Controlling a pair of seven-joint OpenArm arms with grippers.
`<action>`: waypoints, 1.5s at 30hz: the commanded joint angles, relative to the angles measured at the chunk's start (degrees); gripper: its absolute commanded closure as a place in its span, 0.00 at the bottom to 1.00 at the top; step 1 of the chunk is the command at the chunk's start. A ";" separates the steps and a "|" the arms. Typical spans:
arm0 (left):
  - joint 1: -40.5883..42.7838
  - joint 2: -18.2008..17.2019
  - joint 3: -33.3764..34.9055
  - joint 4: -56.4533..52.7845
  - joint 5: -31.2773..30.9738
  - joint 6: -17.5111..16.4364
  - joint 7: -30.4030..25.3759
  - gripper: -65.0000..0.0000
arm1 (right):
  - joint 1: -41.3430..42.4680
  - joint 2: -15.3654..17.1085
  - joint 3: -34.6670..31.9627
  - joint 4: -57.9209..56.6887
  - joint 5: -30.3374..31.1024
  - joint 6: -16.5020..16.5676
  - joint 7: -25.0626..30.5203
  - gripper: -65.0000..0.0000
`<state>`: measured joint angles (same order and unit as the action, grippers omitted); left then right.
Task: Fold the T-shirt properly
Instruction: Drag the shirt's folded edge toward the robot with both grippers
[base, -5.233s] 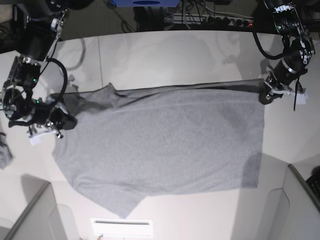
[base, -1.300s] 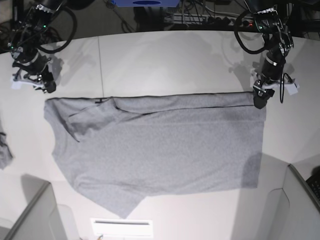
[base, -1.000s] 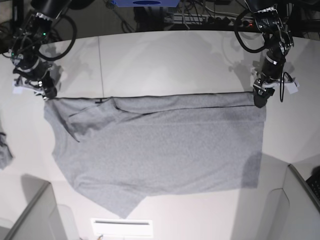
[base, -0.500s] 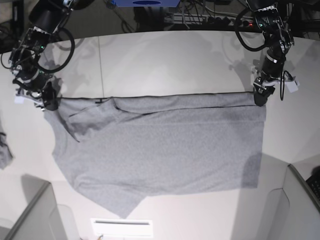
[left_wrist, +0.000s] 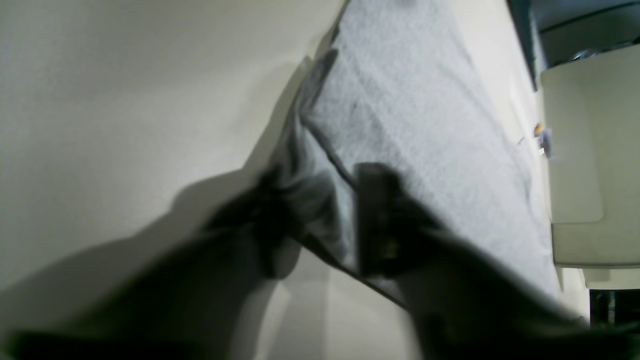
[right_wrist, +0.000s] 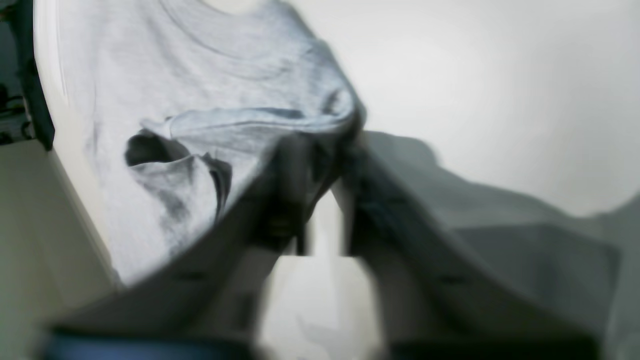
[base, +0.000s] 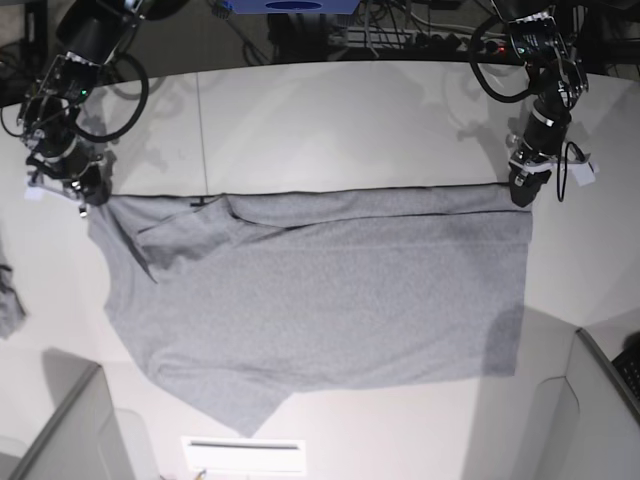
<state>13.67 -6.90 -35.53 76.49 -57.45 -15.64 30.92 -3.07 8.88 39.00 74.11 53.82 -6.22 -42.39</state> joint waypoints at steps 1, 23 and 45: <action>0.53 -0.97 0.14 0.04 -0.18 1.18 1.04 1.00 | 0.83 0.92 0.07 0.75 0.55 0.37 0.33 1.00; -7.83 -6.25 -0.30 20.79 -0.44 14.72 17.74 1.00 | 11.29 2.68 0.69 10.33 0.81 -3.32 -13.83 1.00; 4.92 -5.81 -6.54 23.07 -3.34 16.03 24.07 1.00 | -2.34 2.59 0.42 14.64 0.90 -5.34 -14.27 1.00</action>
<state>18.48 -11.79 -41.80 98.76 -59.99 0.89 55.64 -6.00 10.41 39.33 87.74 53.80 -12.01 -57.01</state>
